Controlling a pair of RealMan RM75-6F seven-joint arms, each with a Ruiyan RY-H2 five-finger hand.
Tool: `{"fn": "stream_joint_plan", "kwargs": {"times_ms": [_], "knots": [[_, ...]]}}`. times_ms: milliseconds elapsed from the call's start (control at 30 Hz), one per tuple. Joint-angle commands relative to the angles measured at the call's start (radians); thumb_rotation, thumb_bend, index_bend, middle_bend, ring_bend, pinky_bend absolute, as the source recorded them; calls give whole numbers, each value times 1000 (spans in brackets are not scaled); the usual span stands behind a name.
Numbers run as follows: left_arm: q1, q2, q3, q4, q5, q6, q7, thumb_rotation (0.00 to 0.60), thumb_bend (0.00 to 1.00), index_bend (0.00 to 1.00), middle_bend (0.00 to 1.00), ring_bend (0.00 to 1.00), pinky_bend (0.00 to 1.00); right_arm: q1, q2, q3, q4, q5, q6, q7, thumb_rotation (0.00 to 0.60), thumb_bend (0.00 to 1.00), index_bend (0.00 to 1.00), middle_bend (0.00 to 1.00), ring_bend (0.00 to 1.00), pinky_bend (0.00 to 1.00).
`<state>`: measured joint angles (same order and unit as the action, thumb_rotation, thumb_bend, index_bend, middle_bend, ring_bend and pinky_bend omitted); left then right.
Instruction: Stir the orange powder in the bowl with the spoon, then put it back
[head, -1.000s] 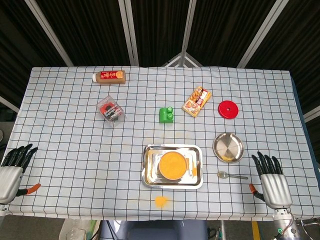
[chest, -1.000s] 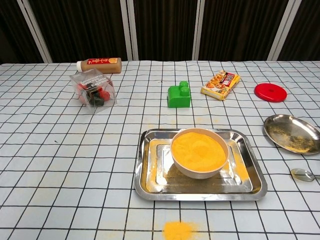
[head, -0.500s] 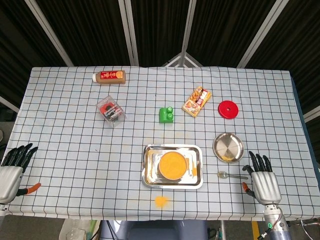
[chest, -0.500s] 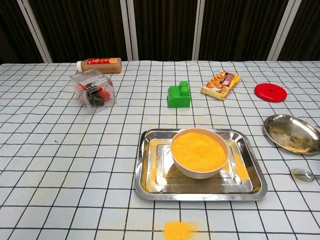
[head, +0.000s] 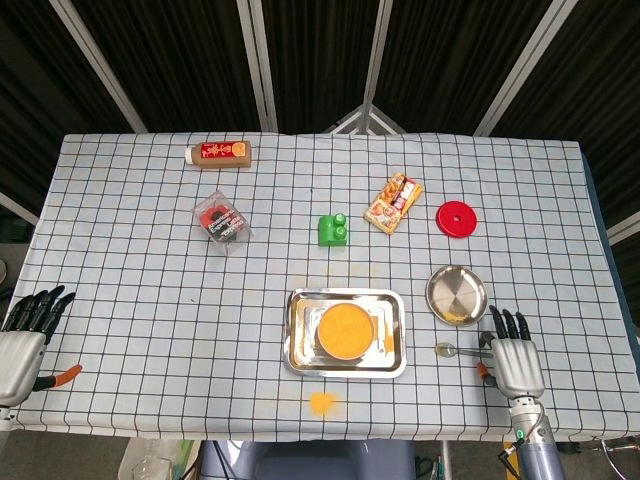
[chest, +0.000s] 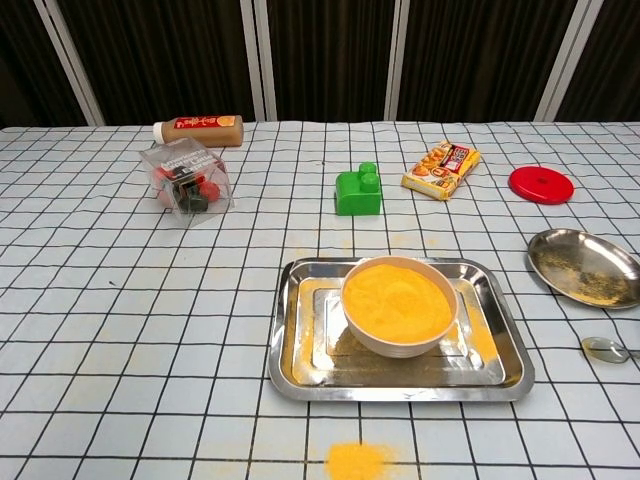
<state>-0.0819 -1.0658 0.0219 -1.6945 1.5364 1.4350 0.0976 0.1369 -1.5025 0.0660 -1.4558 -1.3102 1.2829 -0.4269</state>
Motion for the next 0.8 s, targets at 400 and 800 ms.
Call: {"fn": "stream_joint_plan", "kwargs": {"times_ms": [400,800], "knots": [[-7,-2,-3,0,-17,-18,2,600,0,0,0,0,0,26,-31,20,42,51,-36,16,600,359,526,97,0,0],[-8,-1,-2,-2,-21,-21,-1,600,0,0,0,0,0,40,-43,24,64,87,-52,2,600,385,535,97,0,0]]}}
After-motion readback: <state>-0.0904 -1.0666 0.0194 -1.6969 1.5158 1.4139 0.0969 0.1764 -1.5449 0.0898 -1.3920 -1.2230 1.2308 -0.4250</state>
